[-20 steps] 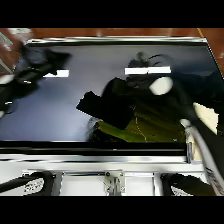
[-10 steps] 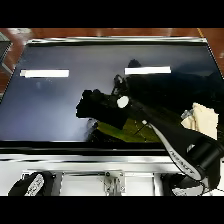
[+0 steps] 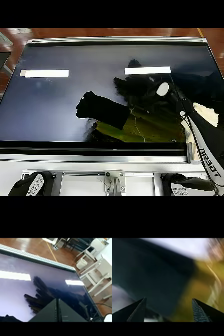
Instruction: Fold the shirts.
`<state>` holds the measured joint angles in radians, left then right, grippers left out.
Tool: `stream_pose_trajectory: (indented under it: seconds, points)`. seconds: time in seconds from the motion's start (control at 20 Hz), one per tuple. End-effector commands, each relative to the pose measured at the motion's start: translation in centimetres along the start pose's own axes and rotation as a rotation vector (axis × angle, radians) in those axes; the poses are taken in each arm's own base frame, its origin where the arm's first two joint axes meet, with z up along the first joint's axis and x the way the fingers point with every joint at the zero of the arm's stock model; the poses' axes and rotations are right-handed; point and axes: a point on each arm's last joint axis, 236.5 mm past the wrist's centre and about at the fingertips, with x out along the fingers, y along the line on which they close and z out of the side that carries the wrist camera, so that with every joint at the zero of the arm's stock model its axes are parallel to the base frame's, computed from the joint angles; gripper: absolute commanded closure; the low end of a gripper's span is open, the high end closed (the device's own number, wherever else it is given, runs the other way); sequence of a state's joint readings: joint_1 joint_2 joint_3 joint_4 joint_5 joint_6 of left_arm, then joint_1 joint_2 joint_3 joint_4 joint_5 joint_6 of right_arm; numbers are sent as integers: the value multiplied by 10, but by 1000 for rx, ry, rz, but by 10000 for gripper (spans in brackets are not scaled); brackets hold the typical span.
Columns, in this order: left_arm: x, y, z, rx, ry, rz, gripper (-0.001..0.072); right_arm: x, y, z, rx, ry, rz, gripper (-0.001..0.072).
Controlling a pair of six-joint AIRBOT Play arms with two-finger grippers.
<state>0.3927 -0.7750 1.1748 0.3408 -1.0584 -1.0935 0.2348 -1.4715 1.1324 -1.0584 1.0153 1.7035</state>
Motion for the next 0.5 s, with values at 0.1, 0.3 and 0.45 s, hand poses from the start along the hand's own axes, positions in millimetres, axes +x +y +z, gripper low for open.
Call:
stream_pose_trajectory:
  seconds: [0.1,0.3,0.45]
  points:
    - [0,1,-3,1,11,5,661,34,-9,-33,205,47,133,27]
    - [0,-2,-8,1,34,-6,662,59,7,-27,244,21,181,27]
    - [0,-2,-9,-4,36,-8,662,79,30,-26,289,20,263,27]
